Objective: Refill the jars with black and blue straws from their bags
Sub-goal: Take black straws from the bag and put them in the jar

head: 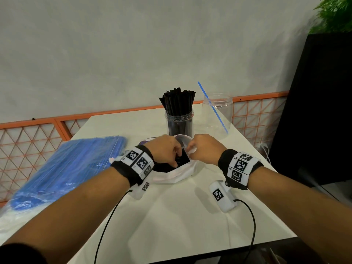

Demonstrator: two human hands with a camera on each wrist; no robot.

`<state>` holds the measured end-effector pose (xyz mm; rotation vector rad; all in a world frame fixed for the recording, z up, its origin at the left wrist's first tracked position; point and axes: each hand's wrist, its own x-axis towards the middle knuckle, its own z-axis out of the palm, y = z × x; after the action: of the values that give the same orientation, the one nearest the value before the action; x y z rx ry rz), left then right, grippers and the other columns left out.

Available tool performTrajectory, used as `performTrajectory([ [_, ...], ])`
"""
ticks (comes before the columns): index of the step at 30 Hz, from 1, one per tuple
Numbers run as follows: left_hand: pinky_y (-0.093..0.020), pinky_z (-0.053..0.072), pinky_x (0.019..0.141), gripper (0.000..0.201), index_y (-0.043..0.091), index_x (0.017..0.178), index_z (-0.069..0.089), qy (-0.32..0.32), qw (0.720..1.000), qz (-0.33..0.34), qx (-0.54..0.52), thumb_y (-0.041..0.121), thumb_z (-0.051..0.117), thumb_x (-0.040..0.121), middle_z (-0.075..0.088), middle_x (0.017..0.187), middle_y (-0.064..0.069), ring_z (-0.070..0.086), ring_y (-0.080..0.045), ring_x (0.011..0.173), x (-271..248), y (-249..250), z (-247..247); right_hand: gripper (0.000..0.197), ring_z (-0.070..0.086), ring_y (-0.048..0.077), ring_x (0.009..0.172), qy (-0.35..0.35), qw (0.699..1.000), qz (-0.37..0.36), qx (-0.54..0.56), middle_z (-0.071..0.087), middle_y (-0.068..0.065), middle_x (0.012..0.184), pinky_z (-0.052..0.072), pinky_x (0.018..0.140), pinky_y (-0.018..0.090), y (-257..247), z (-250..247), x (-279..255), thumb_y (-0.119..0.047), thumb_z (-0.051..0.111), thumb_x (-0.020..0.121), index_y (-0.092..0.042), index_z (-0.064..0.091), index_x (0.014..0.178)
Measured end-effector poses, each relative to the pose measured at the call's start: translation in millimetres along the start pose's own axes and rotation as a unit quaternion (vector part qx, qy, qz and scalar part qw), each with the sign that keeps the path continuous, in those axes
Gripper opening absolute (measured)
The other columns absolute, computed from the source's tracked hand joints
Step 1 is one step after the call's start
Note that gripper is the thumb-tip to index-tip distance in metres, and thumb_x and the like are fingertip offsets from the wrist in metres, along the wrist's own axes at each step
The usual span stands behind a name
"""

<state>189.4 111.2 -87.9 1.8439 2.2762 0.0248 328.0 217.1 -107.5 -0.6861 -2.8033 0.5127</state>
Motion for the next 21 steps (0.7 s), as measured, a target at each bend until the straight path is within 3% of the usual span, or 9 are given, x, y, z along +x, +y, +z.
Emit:
performTrajectory([
  [3, -0.032, 0.052, 0.083, 0.037, 0.021, 0.114, 0.067, -0.001, 0.998, 0.029, 0.051, 0.018, 0.071, 0.078, 0.067, 0.105, 0.002, 0.061, -0.018, 0.095, -2.7, 1.2, 20.4, 0.034, 0.060, 0.021, 0.102, -0.014, 1.000, 0.004, -0.006, 0.065, 0.003, 0.111, 0.040, 0.078, 0.022, -2.4, 0.0, -1.2, -0.016, 0.067, 0.079, -0.021, 0.070, 0.113],
  [8, -0.029, 0.039, 0.070, 0.033, 0.020, 0.116, 0.062, 0.020, 0.995, 0.049, 0.086, 0.017, 0.061, 0.084, 0.056, 0.119, 0.000, 0.054, -0.018, 0.092, -3.4, -0.8, 43.5, 0.040, 0.060, 0.023, 0.105, -0.008, 1.000, 0.000, 0.005, 0.065, 0.006, 0.117, 0.046, 0.087, 0.026, -7.0, -1.1, -4.4, -0.006, 0.062, 0.077, -0.018, 0.069, 0.115],
  [11, -0.029, 0.036, 0.069, 0.031, 0.020, 0.118, 0.061, 0.039, 0.992, 0.053, 0.107, 0.021, 0.060, 0.087, 0.055, 0.122, -0.001, 0.057, -0.022, 0.095, -2.3, -3.1, 49.5, 0.042, 0.058, 0.022, 0.108, -0.009, 1.000, 0.005, 0.009, 0.063, 0.005, 0.120, 0.044, 0.087, 0.024, -6.6, -1.9, -6.1, -0.005, 0.061, 0.078, -0.018, 0.067, 0.118],
  [15, -0.031, 0.040, 0.068, 0.023, 0.018, 0.112, 0.058, 0.051, 0.993, 0.058, 0.087, 0.019, 0.057, 0.089, 0.060, 0.112, -0.003, 0.060, -0.025, 0.092, -0.9, -3.8, 52.8, 0.039, 0.058, 0.021, 0.108, -0.006, 0.999, 0.008, 0.031, 0.063, 0.004, 0.121, 0.039, 0.081, 0.019, -5.6, -3.5, -6.6, -0.006, 0.060, 0.081, -0.017, 0.067, 0.118],
  [19, -0.028, 0.039, 0.066, 0.003, 0.022, 0.091, 0.053, 0.040, 0.996, 0.035, 0.070, 0.021, 0.055, 0.090, 0.062, 0.090, 0.000, 0.056, -0.020, 0.077, 1.5, -3.3, 50.1, 0.039, 0.057, 0.021, 0.110, -0.005, 0.999, 0.009, 0.044, 0.062, 0.005, 0.123, 0.038, 0.081, 0.017, -5.7, -4.6, -6.2, -0.005, 0.060, 0.081, -0.016, 0.067, 0.118],
  [21, -0.026, 0.036, 0.062, 0.009, 0.024, 0.083, 0.050, 0.044, 0.996, 0.026, 0.067, 0.022, 0.056, 0.090, 0.055, 0.079, 0.004, 0.052, -0.018, 0.071, 2.9, -3.7, 50.3, 0.040, 0.057, 0.021, 0.110, -0.005, 0.999, 0.013, 0.050, 0.061, 0.005, 0.123, 0.039, 0.081, 0.018, -4.6, -4.9, -6.1, -0.005, 0.061, 0.081, -0.016, 0.066, 0.118],
])
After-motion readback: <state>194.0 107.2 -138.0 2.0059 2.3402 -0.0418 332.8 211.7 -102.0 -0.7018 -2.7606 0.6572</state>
